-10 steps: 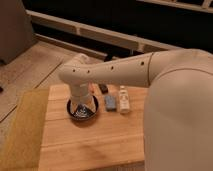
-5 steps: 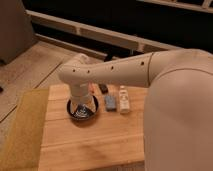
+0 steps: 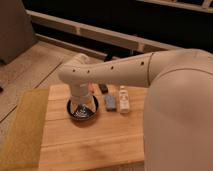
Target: Place the eraser on the white sponge
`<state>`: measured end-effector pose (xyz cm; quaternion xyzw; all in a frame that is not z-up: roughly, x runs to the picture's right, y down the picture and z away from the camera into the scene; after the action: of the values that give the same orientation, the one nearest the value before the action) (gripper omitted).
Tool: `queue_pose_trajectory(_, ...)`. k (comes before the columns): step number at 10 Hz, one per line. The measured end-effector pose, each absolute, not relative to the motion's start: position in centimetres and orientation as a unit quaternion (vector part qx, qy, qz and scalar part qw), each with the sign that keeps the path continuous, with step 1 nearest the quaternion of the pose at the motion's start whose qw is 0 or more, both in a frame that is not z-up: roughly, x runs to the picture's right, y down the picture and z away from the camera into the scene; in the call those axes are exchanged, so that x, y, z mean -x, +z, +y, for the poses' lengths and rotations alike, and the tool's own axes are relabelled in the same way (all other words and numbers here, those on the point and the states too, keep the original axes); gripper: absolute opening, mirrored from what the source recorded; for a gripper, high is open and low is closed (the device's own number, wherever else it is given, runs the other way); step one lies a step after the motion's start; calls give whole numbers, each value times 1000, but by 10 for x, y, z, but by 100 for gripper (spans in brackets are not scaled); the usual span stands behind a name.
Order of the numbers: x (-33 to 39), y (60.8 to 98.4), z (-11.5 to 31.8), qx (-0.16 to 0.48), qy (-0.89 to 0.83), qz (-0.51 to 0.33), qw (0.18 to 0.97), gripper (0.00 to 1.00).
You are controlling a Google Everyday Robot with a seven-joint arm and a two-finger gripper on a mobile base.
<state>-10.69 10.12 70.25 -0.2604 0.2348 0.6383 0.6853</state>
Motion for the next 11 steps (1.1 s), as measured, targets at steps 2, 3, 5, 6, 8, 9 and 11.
queue_pose_trajectory(2, 74, 710, 54, 206, 638, 236, 703, 65)
queue_pose_trajectory(3, 64, 711, 31, 184, 635, 227, 716, 65)
queue_pose_trajectory(5, 44, 717, -29, 135, 628, 187, 743, 65)
queue_pose_trajectory(6, 38, 721, -47, 125, 626, 165, 752, 65)
queue_pose_trajectory(8, 31, 736, -72, 130, 620, 103, 767, 65)
queue_pose_trajectory(9, 26, 745, -74, 146, 615, 73, 772, 65)
queue_pose_trajectory(11, 10, 761, -79, 170, 609, 31, 774, 65)
